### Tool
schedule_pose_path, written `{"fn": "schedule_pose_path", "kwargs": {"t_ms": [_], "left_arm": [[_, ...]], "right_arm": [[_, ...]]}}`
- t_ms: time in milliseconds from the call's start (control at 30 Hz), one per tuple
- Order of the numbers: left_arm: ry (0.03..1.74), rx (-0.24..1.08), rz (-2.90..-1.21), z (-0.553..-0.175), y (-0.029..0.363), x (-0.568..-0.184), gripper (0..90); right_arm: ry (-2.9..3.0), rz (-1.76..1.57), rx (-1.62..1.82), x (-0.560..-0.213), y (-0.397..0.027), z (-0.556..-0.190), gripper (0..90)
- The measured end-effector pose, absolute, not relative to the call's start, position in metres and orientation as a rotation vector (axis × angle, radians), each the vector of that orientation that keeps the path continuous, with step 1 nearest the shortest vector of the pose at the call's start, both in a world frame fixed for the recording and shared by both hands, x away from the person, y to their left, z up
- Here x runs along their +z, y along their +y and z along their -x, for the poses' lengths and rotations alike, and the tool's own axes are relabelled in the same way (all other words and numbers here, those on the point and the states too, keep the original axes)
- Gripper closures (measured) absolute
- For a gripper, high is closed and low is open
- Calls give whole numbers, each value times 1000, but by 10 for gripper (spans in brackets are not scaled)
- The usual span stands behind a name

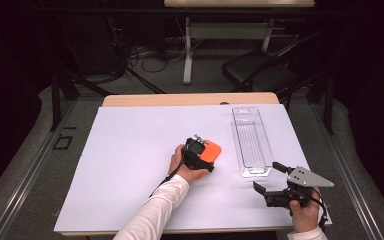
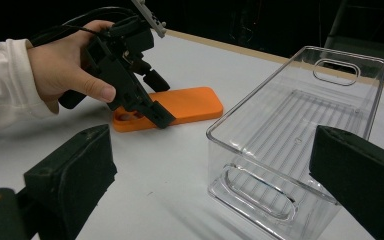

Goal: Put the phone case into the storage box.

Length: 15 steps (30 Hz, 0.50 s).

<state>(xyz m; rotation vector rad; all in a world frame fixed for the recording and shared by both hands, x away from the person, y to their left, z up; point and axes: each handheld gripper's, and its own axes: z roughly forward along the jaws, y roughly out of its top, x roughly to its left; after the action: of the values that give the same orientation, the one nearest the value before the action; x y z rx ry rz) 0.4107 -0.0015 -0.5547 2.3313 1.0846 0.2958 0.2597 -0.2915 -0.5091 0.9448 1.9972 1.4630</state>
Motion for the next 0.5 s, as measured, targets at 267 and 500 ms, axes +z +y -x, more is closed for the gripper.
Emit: {"fn": "schedule_pose_path", "kwargs": {"t_ms": [267,500], "left_arm": [[1069,308,-2329,-409,-1,-554,138],[1076,303,-2322,-408,-1,-554,151]], "right_arm": [[1995,-947,1465,-509,-292,-260,39],[2001,-946,1460,-509,-291,-260,40]]}}
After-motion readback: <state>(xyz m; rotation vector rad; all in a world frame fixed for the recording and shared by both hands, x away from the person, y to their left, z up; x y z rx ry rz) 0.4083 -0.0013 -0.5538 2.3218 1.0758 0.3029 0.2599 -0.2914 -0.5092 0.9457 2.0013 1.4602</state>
